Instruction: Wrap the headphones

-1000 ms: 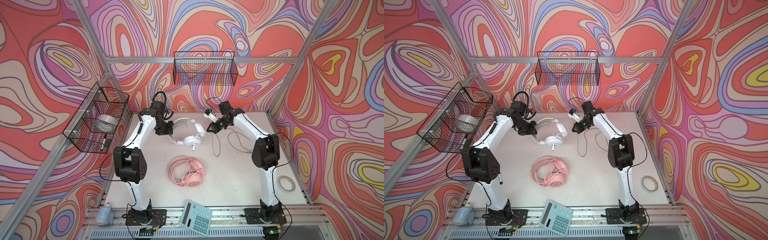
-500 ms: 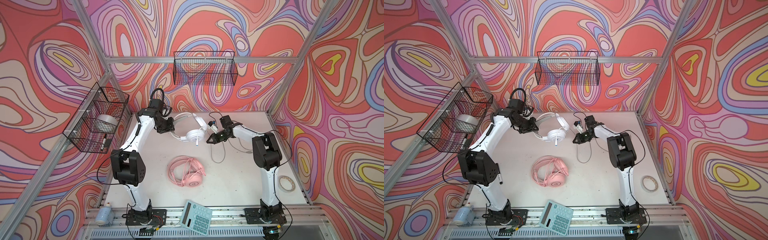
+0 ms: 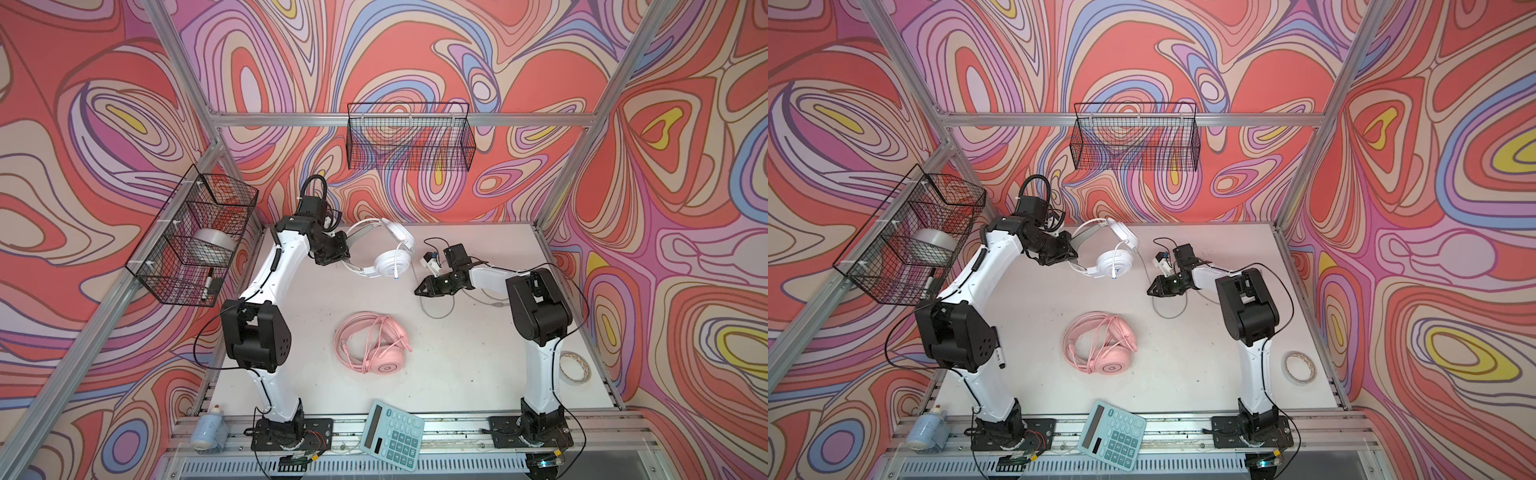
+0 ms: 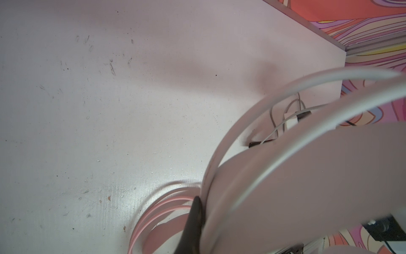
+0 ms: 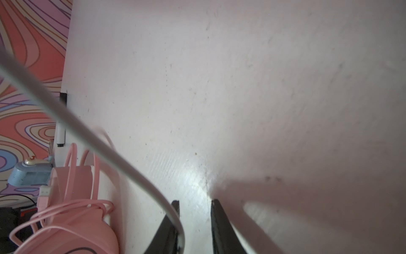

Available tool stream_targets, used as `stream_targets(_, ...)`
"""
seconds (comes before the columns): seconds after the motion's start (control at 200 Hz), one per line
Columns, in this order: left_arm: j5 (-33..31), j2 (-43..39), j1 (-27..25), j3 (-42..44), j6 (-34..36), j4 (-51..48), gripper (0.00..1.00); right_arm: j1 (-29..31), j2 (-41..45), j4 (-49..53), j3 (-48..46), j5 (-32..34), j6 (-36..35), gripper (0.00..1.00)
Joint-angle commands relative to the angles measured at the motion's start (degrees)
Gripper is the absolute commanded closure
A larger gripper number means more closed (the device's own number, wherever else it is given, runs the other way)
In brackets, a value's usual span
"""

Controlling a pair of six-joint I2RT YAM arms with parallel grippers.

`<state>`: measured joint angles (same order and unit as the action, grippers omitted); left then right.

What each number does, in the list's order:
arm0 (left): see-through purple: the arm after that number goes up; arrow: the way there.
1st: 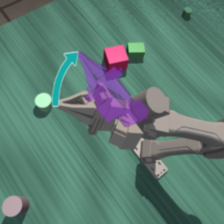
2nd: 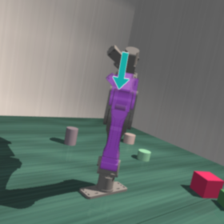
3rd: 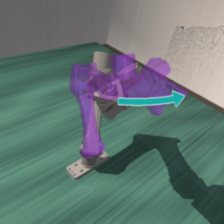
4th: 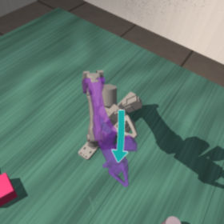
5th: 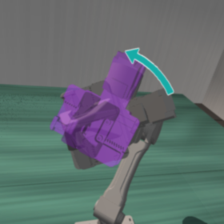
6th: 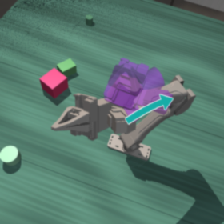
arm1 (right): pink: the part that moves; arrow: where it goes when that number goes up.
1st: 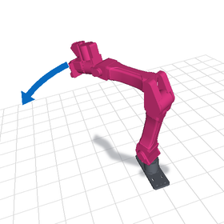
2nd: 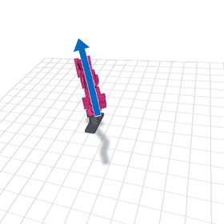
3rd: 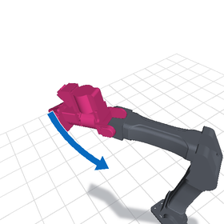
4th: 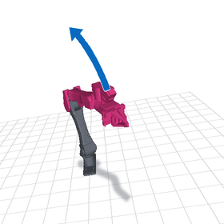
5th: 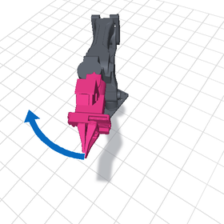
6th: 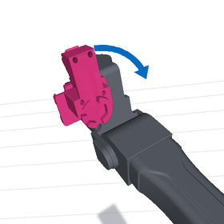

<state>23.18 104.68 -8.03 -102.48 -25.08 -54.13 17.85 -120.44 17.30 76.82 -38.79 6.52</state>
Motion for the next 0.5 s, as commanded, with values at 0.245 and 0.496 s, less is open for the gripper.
stream_targets(0.245,2.00,-0.94,0.21,-3.09,-2.52,2.02,1.00,1.34,5.57,-2.43,-6.44,7.20,0.20,0.01)
stream_targets(0.496,1.03,-1.01,0.21,-2.56,-2.39,1.81,1.00,1.85,15.70,-9.01,-14.06,20.39,-1.81,0.02)
